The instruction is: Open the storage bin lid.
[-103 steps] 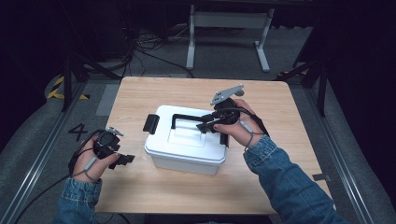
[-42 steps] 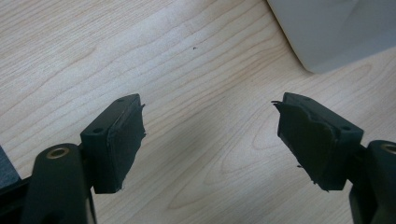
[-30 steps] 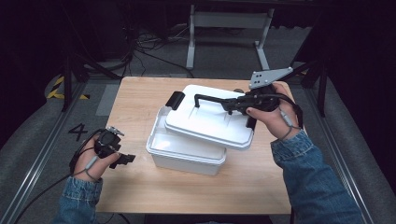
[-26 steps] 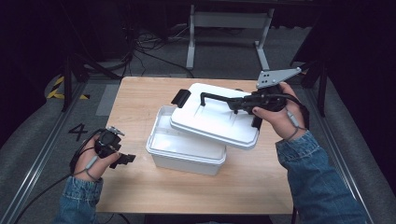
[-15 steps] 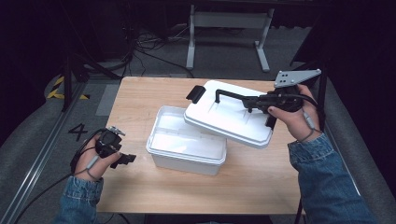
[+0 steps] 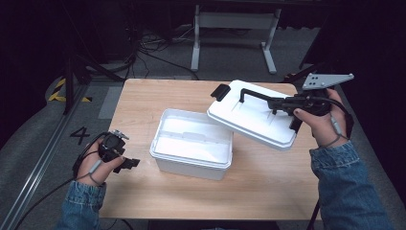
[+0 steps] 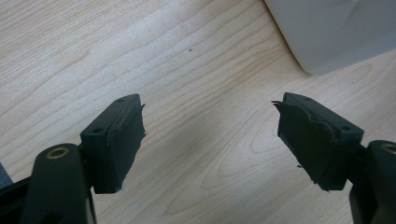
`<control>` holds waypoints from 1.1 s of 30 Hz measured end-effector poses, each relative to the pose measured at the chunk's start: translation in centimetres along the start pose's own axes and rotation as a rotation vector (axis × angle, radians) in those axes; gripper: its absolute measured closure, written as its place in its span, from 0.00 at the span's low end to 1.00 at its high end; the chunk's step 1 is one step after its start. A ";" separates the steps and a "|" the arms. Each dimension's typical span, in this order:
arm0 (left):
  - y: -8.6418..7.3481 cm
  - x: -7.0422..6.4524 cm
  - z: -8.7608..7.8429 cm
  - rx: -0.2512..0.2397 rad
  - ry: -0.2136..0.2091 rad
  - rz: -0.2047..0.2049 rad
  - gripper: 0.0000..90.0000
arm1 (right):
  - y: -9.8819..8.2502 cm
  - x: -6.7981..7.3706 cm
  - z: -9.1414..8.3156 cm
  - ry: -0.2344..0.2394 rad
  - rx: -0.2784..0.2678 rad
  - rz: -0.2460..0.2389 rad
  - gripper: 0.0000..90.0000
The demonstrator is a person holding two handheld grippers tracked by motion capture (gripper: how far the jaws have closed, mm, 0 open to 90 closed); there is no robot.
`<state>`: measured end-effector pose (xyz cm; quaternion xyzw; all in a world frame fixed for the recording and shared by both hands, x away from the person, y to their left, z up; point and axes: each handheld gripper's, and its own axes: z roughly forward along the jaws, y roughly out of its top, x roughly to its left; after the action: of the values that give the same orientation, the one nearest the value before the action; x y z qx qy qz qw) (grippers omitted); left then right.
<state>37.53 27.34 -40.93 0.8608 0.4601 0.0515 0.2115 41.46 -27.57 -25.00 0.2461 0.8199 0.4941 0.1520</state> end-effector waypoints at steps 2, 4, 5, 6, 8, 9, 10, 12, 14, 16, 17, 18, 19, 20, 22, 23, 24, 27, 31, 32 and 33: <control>0.0 0.0 0.0 0.000 0.001 -0.001 0.26 | -0.2 -0.3 -0.5 -0.009 -0.007 0.007 0.94; 0.0 0.0 0.0 0.000 0.001 -0.001 0.26 | -0.3 -0.6 -0.8 -0.017 -0.007 0.010 0.94; 0.0 0.0 0.0 0.000 0.004 0.004 0.26 | -0.5 -0.7 -0.9 -0.022 -0.005 0.016 0.94; 0.0 0.0 0.0 0.000 0.004 0.006 0.26 | -0.6 -0.8 -1.0 -0.029 -0.004 0.020 0.94; 0.0 0.0 0.0 0.000 0.004 0.006 0.26 | -0.9 -1.2 -1.3 -0.042 -0.003 0.025 0.94; 0.0 0.0 0.0 0.000 0.004 0.006 0.26 | -0.9 -1.2 -1.3 -0.042 -0.003 0.025 0.94; 0.0 0.0 0.0 0.001 0.000 0.000 0.26 | -1.0 -1.3 -1.4 -0.046 -0.004 0.030 0.94; 0.0 0.0 0.0 0.000 0.001 -0.001 0.26 | -1.2 -1.7 -1.8 -0.061 -0.006 0.038 0.94; 0.0 0.0 0.0 0.000 0.005 0.004 0.26 | -1.4 -2.1 -2.0 -0.074 -0.001 0.045 0.94; 0.0 0.0 0.0 0.003 0.001 0.003 0.26 | -1.6 -2.3 -2.0 -0.083 0.005 0.050 0.94; 0.0 0.0 0.0 0.004 0.001 0.003 0.26 | -1.7 -2.5 -2.1 -0.089 0.010 0.054 0.94; 0.0 0.0 0.0 0.004 0.001 0.003 0.26 | -1.8 -2.6 -2.1 -0.094 0.012 0.060 0.94; 0.0 0.0 0.0 0.004 0.000 0.003 0.26 | -2.0 -2.8 -2.1 -0.100 0.013 0.064 0.94; 0.0 0.0 0.0 0.004 0.001 0.003 0.26 | -2.2 -2.9 -2.2 -0.105 0.014 0.067 0.94; 0.0 0.0 0.1 0.004 0.002 0.004 0.26 | -2.5 -3.3 -2.1 -0.115 0.019 0.078 0.94; 0.1 0.0 0.1 0.005 0.005 0.008 0.26 | -2.7 -3.4 -2.1 -0.121 0.023 0.081 0.94; 0.1 -0.1 0.2 0.008 0.002 0.007 0.26 | -2.9 -3.6 -2.1 -0.130 0.031 0.084 0.94; 0.1 -0.1 0.3 0.009 0.000 0.012 0.26 | -3.3 -4.3 -2.0 -0.157 0.046 0.093 0.94; 0.1 0.0 0.2 0.009 -0.003 0.003 0.26 | -3.9 -4.9 -1.7 -0.167 0.060 0.114 0.94; 0.1 0.0 0.2 0.010 -0.002 0.005 0.26 | -4.1 -5.1 -1.6 -0.172 0.064 0.118 0.94; 0.1 0.0 0.2 0.009 -0.001 0.005 0.26 | -4.6 -5.4 -1.4 -0.177 0.076 0.127 0.94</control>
<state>37.64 27.24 -41.09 0.8630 0.4579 0.0493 0.2077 44.09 -33.41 -28.37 0.3458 0.8041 0.4476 0.1829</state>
